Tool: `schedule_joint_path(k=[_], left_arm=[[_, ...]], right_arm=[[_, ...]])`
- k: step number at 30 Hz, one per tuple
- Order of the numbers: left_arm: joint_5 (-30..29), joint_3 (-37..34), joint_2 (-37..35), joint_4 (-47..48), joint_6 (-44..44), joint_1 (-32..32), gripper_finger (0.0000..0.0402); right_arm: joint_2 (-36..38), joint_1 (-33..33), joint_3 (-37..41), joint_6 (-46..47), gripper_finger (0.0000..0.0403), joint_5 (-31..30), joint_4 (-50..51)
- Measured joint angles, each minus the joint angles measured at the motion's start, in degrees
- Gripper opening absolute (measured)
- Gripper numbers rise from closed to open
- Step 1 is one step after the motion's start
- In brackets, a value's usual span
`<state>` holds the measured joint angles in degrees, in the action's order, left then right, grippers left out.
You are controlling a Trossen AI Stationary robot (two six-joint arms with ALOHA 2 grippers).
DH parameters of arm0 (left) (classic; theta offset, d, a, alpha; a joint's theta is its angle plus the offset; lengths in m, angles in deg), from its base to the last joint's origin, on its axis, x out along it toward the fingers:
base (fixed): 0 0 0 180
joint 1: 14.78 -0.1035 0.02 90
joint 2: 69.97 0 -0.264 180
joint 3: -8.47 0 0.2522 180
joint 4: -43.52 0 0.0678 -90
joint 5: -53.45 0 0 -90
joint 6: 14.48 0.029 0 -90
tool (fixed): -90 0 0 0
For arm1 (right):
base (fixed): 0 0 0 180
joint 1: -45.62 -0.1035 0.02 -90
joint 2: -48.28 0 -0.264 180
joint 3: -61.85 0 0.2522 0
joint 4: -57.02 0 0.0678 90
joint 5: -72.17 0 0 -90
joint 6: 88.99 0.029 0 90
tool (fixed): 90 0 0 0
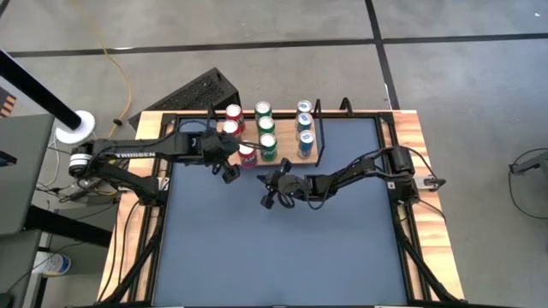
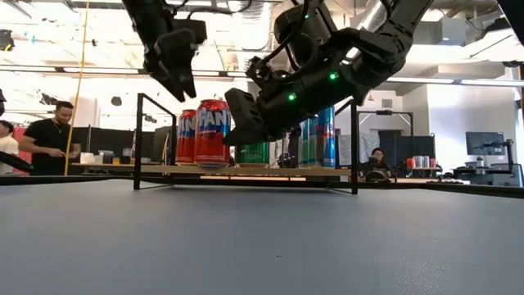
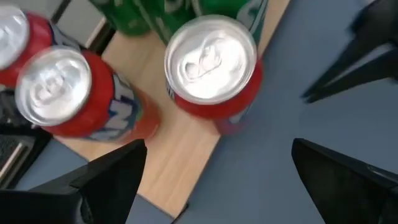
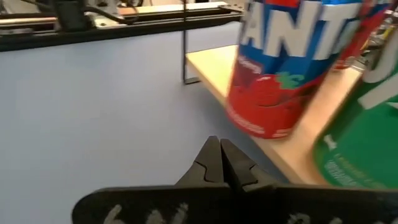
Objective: Place canned beverage on shelf
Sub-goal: Put the red soda can on the shelf aligned with the other red soda cans
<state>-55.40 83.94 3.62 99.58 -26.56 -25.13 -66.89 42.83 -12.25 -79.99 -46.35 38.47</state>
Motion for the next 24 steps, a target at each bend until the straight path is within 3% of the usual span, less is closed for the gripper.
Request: schedule_joint_path(k=[6, 14, 18, 24], left_arm=[[-4.07, 0.11, -5.97, 2.71, -3.66, 4.12, 0.0391], [-16.24, -3.39, -13.93, 3.37, -11.78, 17.9, 0.0391], [-22.23, -6.12, -16.44, 3.22, -15.29, 23.91, 0.0391], [-26.22, -7.21, -17.08, 3.43, -17.2, 29.51, 0.0391]], right_arm=[[0.0, 0.74, 0.0, -1.4, 0.0, -3.1, -1.54], [-0.31, -0.64, -0.04, -1.99, 0.0, -13.78, -7.41], [-0.37, -0.48, -0.04, -1.31, 0.0, -15.07, -8.75], [-0.39, -0.05, -0.04, -0.06, 0.0, -16.84, -11.8]])
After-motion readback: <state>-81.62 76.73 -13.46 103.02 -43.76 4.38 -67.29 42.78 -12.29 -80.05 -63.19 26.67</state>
